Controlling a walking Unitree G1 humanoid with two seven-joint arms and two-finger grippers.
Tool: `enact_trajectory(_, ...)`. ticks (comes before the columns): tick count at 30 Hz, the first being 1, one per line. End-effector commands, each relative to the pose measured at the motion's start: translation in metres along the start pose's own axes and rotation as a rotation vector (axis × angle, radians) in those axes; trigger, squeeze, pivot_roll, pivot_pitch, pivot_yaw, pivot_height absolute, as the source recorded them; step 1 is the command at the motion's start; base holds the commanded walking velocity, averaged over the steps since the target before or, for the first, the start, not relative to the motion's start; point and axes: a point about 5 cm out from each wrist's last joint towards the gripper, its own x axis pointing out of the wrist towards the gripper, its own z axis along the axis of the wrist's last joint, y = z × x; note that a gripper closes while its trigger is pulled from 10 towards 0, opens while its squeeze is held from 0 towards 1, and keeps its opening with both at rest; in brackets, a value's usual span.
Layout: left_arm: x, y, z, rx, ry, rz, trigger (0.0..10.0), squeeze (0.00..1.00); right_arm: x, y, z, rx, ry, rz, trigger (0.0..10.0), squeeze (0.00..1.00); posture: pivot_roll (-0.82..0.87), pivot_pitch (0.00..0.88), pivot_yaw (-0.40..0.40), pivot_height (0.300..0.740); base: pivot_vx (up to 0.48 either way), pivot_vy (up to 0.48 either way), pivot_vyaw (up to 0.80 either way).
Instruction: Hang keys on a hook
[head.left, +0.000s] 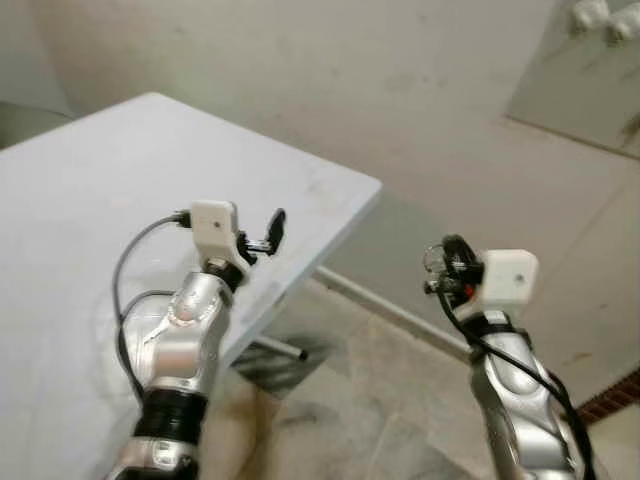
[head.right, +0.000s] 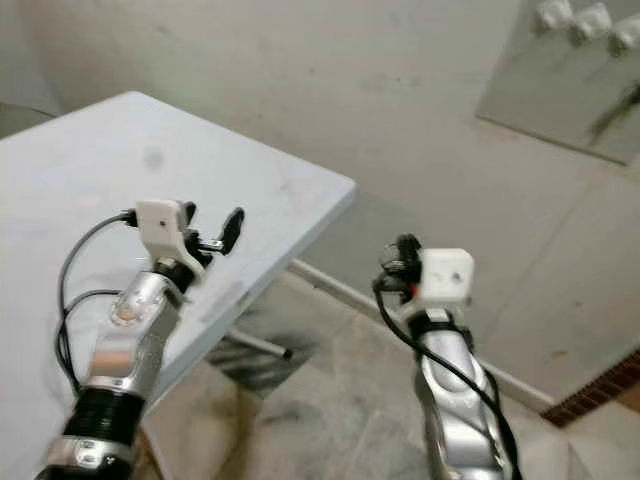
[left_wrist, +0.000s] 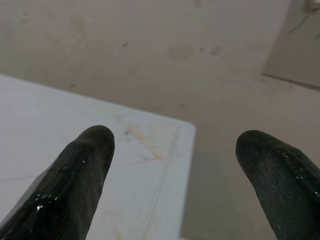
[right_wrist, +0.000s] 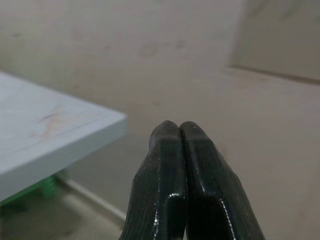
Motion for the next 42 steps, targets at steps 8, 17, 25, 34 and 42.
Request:
enact_trajectory(8, -0.003, 0.019, 0.011, 0.018, -0.023, 0.050, 10.0, 0.00, 0.003, 0.002, 0.006, 0.007, -0.022, -0.007, 10.0, 0.00, 0.10, 0.050, -0.008, 0.740, 0.000, 0.000, -0.74)
enact_trajectory(17, -0.003, 0.017, 0.010, 0.020, -0.015, 0.057, 10.0, 0.00, 0.005, 0.004, 0.004, 0.027, -0.022, -0.011, 10.0, 0.00, 0.11, 0.045, -0.003, 0.740, 0.000, 0.000, -0.74)
enact_trajectory(25, -0.004, 0.005, 0.005, 0.011, -0.005, 0.047, 10.0, 0.00, 0.002, 0.005, 0.004, 0.055, -0.035, -0.009, 10.0, 0.00, 0.11, 0.042, 0.011, 0.740, 0.000, 0.000, -0.05)
enact_trajectory(34, -0.003, 0.009, 0.008, 0.018, 0.000, 0.019, 10.0, 0.00, -0.002, 0.007, 0.004, 0.067, -0.051, -0.029, 10.0, 0.00, 0.11, 0.042, 0.034, 0.740, 0.000, 0.000, 0.00)
enact_trajectory(42, 0.001, 0.012, 0.010, 0.023, 0.018, 0.001, 10.0, 0.00, -0.003, 0.007, 0.010, 0.071, -0.077, -0.032, 10.0, 0.00, 0.10, 0.042, 0.043, 0.740, 0.000, 0.000, 0.00)
